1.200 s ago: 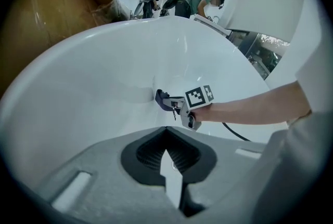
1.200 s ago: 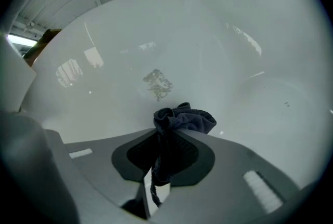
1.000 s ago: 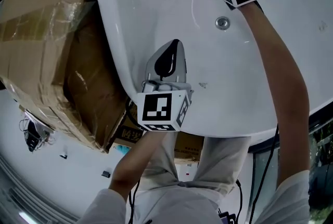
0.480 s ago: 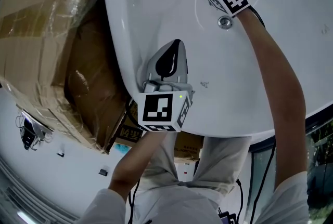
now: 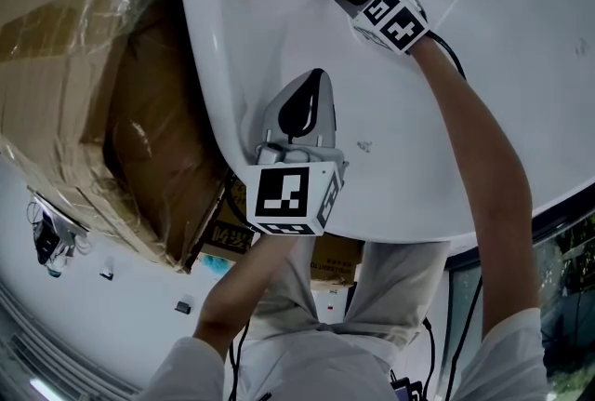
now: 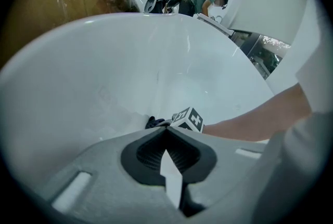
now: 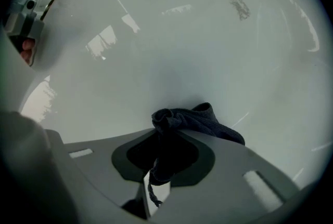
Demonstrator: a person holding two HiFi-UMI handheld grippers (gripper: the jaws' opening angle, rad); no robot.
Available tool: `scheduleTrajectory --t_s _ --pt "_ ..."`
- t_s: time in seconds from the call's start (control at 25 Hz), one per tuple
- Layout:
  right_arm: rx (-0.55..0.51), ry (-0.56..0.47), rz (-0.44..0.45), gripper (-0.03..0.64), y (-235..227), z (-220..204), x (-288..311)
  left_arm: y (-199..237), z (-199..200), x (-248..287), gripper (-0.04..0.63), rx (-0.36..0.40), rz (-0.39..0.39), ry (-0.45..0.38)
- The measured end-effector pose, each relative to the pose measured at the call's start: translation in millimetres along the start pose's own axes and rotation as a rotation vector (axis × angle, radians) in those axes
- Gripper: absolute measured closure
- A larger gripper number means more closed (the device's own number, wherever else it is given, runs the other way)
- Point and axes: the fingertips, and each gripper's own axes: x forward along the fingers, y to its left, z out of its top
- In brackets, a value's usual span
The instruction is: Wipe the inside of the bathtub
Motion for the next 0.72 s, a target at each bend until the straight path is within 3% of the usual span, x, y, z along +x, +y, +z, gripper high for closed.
scheduleTrajectory --t_s 0.44,0.72 --pt "-0.080 0.178 0.241 0.568 98.1 -62.9 5.7 -11.0 2.5 -7.6 0.595 0.000 -0.003 -0.021" --pt "-0.062 0.188 0.295 0.568 127.7 -66.8 -18.4 -18.8 12.3 -19.3 0.595 0.011 0.003 -0.035"
